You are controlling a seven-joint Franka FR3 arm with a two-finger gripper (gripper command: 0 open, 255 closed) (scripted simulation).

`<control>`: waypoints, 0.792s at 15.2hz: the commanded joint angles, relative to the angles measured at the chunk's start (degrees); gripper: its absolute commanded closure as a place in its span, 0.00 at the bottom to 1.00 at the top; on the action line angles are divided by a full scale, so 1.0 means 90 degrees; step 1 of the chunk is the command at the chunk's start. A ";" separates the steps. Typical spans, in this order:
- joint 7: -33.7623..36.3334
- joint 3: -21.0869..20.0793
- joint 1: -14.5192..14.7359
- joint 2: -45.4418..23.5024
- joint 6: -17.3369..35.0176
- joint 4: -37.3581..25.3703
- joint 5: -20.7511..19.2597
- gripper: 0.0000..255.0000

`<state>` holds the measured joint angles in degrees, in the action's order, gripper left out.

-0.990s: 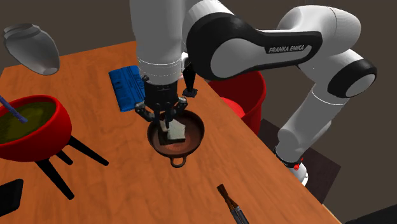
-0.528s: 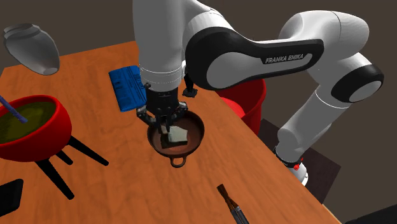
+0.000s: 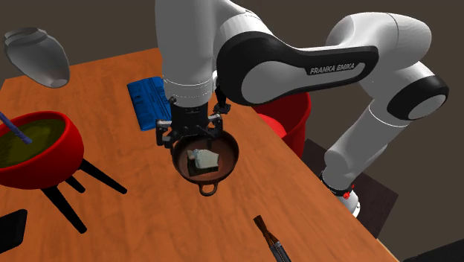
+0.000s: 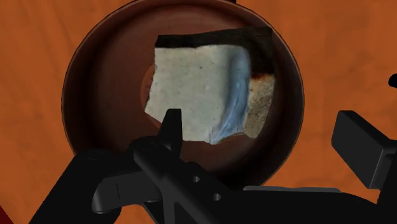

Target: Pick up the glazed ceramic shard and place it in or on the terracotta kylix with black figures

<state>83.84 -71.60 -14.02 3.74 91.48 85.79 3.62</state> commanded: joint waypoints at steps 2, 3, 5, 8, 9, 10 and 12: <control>0.0140 -0.0132 0.0016 -0.0202 -0.0229 -0.0296 -0.0207 0.00; 0.0321 -0.0284 0.0083 -0.0467 -0.0470 -0.0614 -0.0485 0.00; 0.0724 -0.0480 0.0458 -0.1069 -0.0960 -0.1253 -0.1138 0.00; 0.0702 -0.0375 0.0532 -0.1039 -0.0957 -0.1252 -0.1102 0.00; 0.0701 -0.0368 0.0537 -0.1037 -0.0957 -0.1252 -0.1100 0.00; 0.0701 -0.0367 0.0538 -0.1037 -0.0957 -0.1252 -0.1100 0.00; 0.0700 -0.0367 0.0538 -0.1037 -0.0957 -0.1252 -0.1100 0.00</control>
<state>90.11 -74.91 -9.23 -5.54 82.90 74.57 -6.21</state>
